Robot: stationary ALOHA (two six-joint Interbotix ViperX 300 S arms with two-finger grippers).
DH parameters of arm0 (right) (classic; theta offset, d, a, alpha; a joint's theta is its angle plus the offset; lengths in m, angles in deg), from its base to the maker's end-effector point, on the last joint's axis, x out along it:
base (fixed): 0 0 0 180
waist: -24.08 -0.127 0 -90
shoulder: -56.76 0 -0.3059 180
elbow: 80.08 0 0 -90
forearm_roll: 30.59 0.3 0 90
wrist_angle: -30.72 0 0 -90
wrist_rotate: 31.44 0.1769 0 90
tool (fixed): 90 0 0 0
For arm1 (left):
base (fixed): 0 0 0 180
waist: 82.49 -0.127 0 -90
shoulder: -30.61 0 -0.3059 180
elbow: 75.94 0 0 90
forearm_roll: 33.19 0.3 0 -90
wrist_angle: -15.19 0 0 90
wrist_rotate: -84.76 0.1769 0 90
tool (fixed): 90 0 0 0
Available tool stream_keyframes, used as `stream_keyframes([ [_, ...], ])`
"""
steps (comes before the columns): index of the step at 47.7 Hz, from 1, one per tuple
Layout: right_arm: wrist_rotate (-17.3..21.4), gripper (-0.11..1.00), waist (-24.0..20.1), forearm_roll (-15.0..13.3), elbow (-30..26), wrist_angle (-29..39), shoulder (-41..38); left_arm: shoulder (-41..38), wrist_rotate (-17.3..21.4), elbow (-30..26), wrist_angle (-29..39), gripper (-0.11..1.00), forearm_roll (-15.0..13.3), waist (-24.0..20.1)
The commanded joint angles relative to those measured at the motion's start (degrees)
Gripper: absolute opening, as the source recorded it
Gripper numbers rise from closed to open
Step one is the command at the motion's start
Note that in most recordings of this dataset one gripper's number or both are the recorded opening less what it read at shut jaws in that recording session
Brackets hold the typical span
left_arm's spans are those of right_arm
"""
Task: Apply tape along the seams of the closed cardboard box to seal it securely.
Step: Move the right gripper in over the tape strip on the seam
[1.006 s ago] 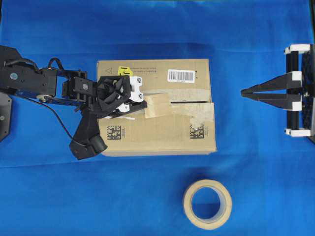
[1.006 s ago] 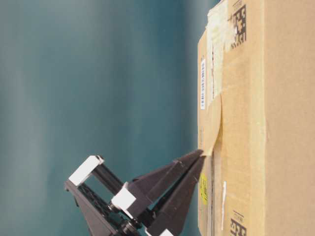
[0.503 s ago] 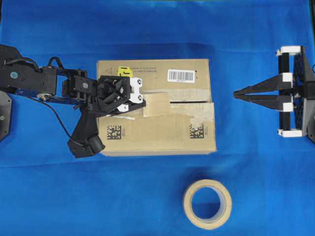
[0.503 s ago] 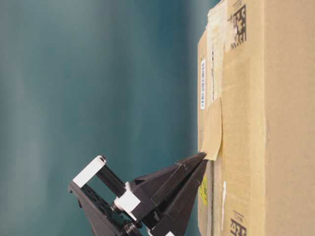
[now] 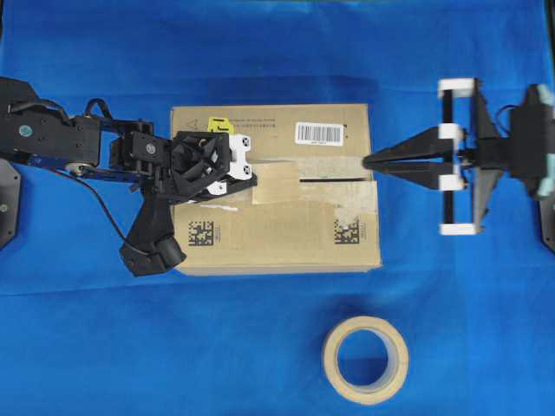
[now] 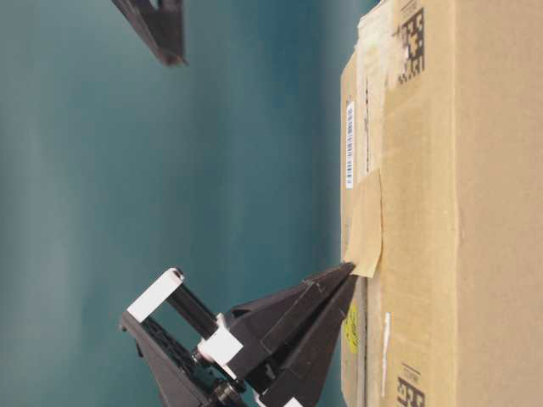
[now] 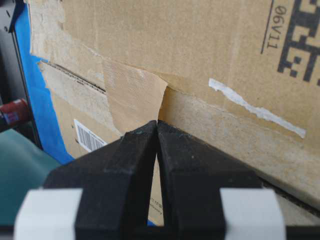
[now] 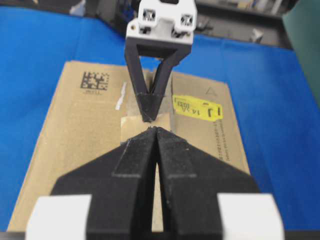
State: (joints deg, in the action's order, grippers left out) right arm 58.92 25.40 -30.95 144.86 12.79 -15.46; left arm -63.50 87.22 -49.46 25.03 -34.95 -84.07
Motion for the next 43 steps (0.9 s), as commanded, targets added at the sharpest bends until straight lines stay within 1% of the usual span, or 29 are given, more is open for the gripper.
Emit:
stream_keyframes([
  [1,0.09,0.01,0.18,0.62,-2.90,-0.70,-2.20,0.44,-0.09,-0.79,-0.18,0.01,0.09,-0.09],
  [2,0.09,0.03,0.18,0.70,-3.43,-0.88,-3.08,0.53,-0.09,-0.79,-0.18,0.01,0.09,-0.09],
  [4,0.09,0.10,0.09,1.05,-4.22,-1.23,-4.48,0.44,-0.09,-0.70,-0.18,0.01,0.09,-0.18],
  [13,0.09,0.65,0.09,1.41,-8.26,-2.64,-10.37,0.44,-0.18,-0.70,-0.18,0.01,0.09,-0.09],
  [14,0.09,0.70,0.18,1.41,-8.70,-2.64,-10.99,0.44,-0.26,-0.70,-0.18,0.01,0.09,-0.18],
  [15,0.09,0.72,0.09,1.41,-9.14,-2.64,-11.51,0.44,-0.26,-0.70,-0.18,0.01,0.09,-0.09],
  [24,0.00,0.59,0.35,1.41,-12.66,-2.99,-16.88,0.44,-0.35,-0.62,-0.18,0.01,0.09,-0.09],
  [38,0.09,0.58,1.58,1.49,-15.29,-3.96,-26.28,0.44,-0.44,-0.53,-0.18,0.01,0.09,-0.18],
  [43,0.09,0.58,2.02,2.11,-15.47,-4.57,-28.39,0.44,-0.44,-0.53,-0.18,0.01,0.09,-0.09],
])
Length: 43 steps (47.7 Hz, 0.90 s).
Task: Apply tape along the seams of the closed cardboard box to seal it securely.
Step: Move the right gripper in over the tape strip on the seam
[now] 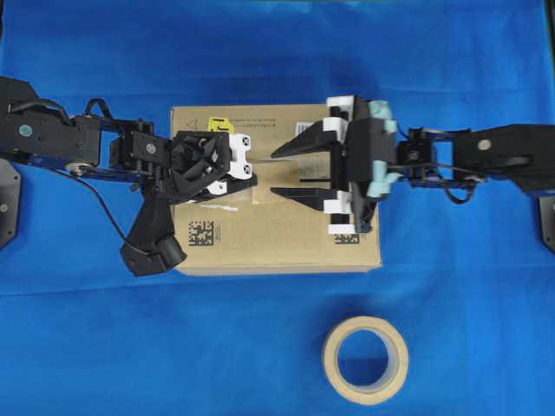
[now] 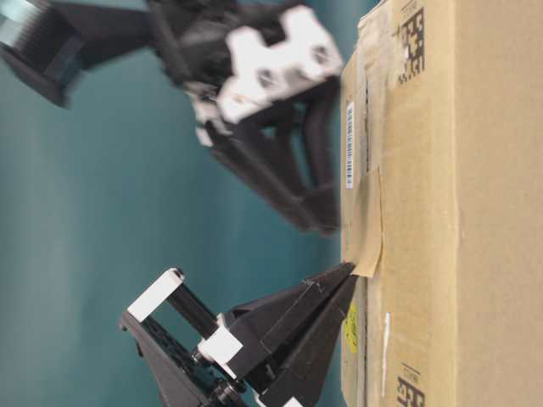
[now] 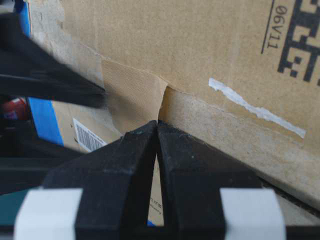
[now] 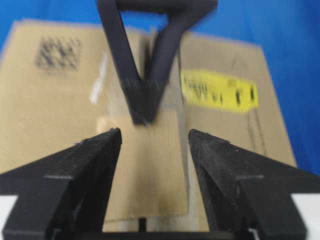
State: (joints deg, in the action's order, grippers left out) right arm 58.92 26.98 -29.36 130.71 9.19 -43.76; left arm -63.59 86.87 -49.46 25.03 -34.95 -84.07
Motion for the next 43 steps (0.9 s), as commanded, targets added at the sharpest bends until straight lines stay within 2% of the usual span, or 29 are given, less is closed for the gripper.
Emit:
stream_keyframes([
  [1,0.09,0.58,0.44,0.62,-1.32,-1.05,-0.44,0.53,-0.09,-0.53,-0.18,0.01,0.09,-0.09],
  [14,-0.09,0.55,0.53,0.44,-0.18,-4.39,-1.93,0.53,-0.18,-0.44,-0.18,0.01,0.09,-0.09],
  [29,-0.18,0.30,0.26,-0.62,2.20,-9.93,-1.93,0.53,-0.35,-0.09,-0.18,0.01,0.09,-0.09],
  [43,-0.18,0.29,-0.35,-0.97,1.49,-7.73,-3.25,0.53,-0.35,0.00,-0.18,0.01,0.09,-0.18],
])
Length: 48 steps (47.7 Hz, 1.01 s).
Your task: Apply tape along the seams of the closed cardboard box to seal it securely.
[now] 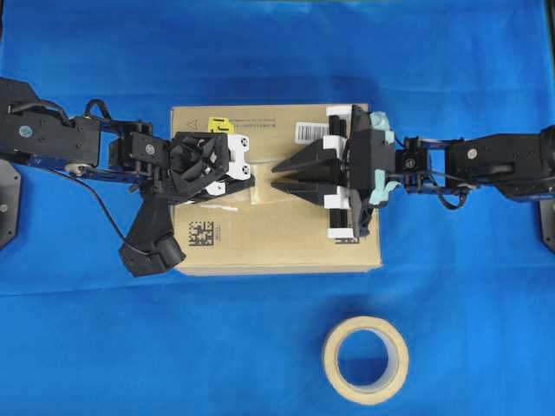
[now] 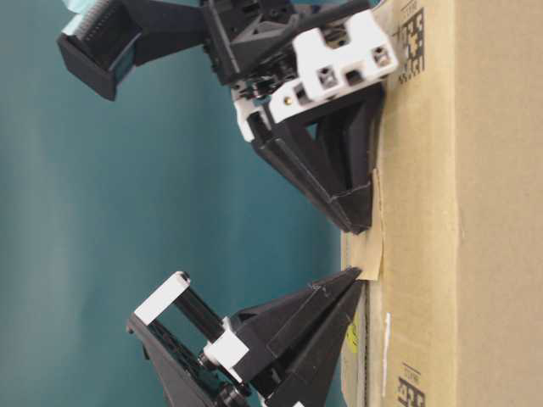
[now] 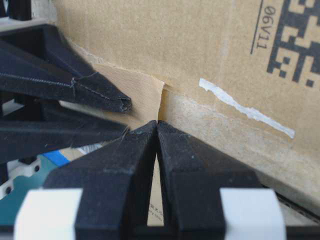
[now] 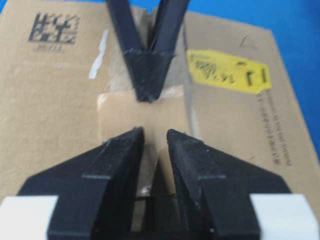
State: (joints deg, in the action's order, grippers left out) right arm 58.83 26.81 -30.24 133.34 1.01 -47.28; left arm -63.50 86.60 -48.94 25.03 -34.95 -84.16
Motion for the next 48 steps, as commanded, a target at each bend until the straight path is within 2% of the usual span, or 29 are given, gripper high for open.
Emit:
stream_keyframes([
  [1,-0.09,0.29,-0.18,-0.18,-1.32,0.70,0.09,0.44,-0.09,-0.53,-0.09,0.01,0.09,0.00],
  [18,0.09,0.30,0.09,0.79,-2.90,5.45,-0.97,0.44,-0.18,-0.70,-0.53,0.01,0.09,-0.09],
  [39,0.09,0.30,0.18,1.32,-2.90,7.29,-0.97,-1.49,-1.41,-2.55,-0.18,0.02,0.09,-0.62],
  [43,0.09,0.30,0.18,1.32,-2.90,7.29,-0.97,-1.58,-1.67,-2.64,-0.18,0.12,0.09,-1.23],
  [48,0.18,0.30,0.18,1.32,-2.99,7.38,-0.97,-1.58,-1.67,-2.64,0.09,0.40,0.09,-1.76],
])
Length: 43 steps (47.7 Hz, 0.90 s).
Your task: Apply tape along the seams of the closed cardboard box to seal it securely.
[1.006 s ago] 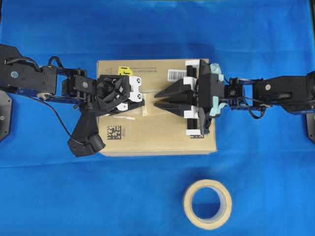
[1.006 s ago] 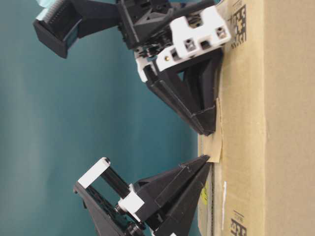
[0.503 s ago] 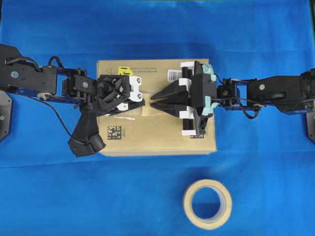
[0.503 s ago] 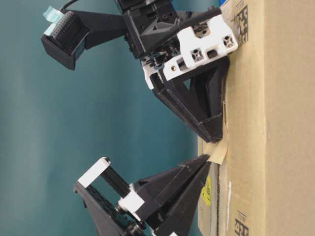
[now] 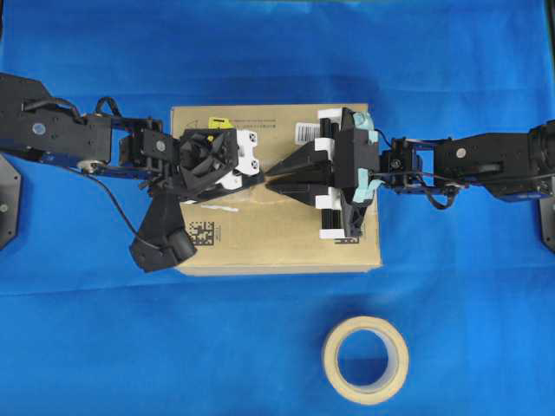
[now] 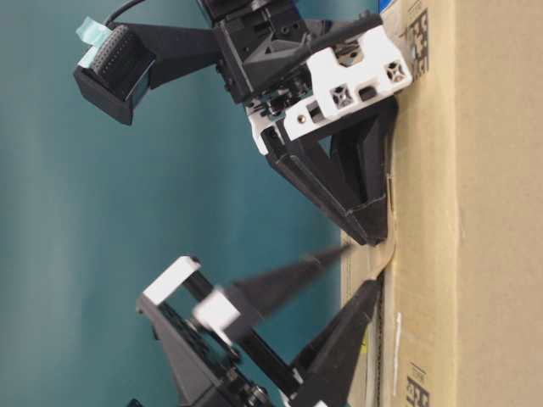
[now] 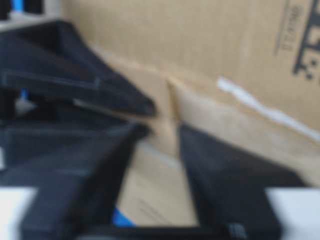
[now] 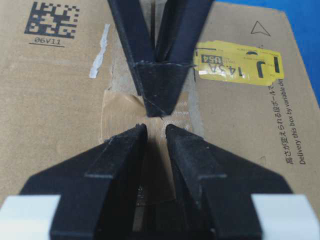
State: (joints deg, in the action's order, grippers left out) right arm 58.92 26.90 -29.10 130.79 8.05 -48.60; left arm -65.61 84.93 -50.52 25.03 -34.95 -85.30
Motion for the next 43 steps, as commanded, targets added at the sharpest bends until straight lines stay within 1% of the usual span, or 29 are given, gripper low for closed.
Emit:
stream_keyframes([
  [1,0.09,0.30,0.09,0.18,-0.44,0.26,0.35,0.53,0.09,-1.05,0.18,0.47,0.09,-0.70],
  [5,0.09,0.30,0.09,0.26,-0.35,0.35,0.35,0.53,0.53,-1.23,0.88,0.71,0.09,-0.70],
  [6,0.09,0.30,0.09,0.26,-0.44,0.35,0.35,0.53,0.62,-1.32,1.14,0.75,0.09,-0.70],
  [7,0.09,0.30,0.09,0.18,-0.35,0.35,0.35,0.44,0.53,-1.41,1.49,0.78,0.09,-0.70],
  [9,0.09,0.30,0.09,0.26,-0.44,0.44,0.35,0.35,0.70,-1.49,2.11,0.77,0.26,-0.70],
  [13,0.09,0.30,0.09,0.18,-0.35,0.53,0.35,0.18,0.79,-1.85,3.25,0.71,0.44,-0.70],
  [17,0.09,0.30,0.09,0.18,-0.44,0.88,0.35,0.00,0.88,-2.20,4.13,0.68,0.53,-0.70],
  [43,0.09,0.29,0.09,0.62,-0.44,1.67,0.35,-0.62,0.88,-4.13,13.54,0.68,1.05,-0.70],
])
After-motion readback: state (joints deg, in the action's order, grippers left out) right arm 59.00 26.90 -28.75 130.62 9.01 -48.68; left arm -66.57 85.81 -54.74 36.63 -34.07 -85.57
